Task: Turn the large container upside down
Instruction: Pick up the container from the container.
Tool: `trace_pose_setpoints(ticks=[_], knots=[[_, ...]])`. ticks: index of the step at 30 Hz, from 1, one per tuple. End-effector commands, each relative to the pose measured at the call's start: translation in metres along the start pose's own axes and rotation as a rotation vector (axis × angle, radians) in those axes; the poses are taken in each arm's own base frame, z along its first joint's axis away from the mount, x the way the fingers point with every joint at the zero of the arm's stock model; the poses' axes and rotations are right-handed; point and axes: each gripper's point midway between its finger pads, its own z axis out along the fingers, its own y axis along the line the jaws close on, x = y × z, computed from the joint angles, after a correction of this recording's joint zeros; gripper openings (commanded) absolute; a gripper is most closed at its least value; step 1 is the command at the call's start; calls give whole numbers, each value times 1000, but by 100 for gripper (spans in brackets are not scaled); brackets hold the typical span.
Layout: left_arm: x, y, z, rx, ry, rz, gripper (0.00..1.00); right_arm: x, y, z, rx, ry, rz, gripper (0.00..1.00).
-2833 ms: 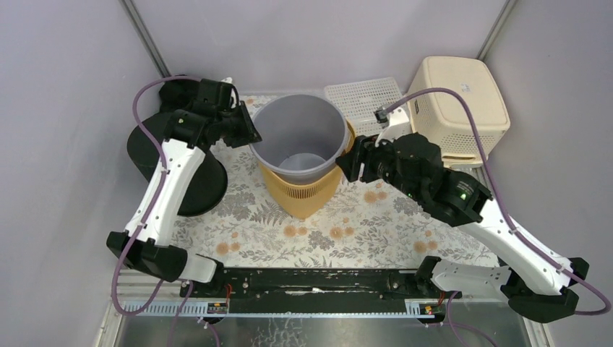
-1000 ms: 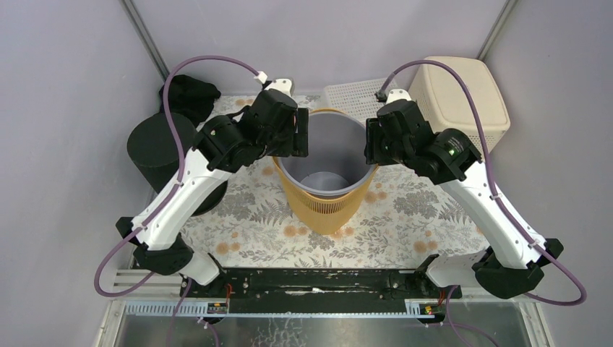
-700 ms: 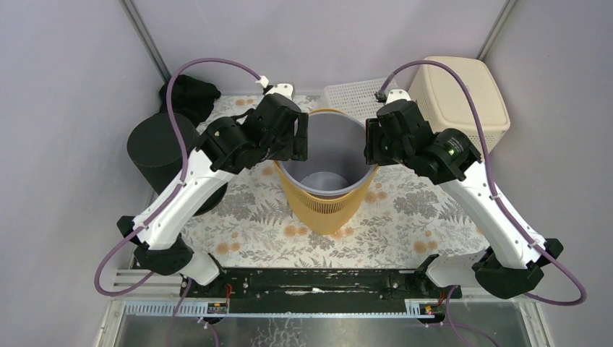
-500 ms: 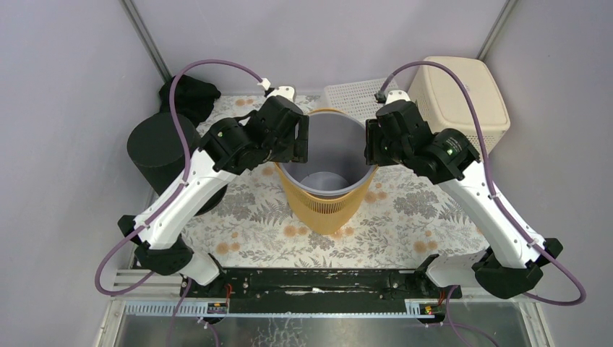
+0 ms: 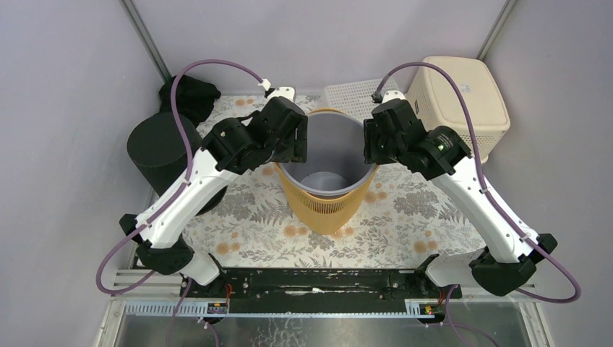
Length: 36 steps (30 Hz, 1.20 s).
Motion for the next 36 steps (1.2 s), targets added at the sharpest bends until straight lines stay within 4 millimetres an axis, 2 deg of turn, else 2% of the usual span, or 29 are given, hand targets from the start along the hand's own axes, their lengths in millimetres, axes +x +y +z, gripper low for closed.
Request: trace_pose_setpoints(ticks=[1, 15, 36], knots=[[4, 4, 13, -64, 9, 17, 75, -9, 2, 4, -16, -25, 0, 47], [2, 4, 27, -91, -5, 19, 72, -8, 0, 14, -22, -11, 2, 45], [9, -1, 49, -28, 37, -4, 61, -5, 2, 23, -33, 13, -5, 43]])
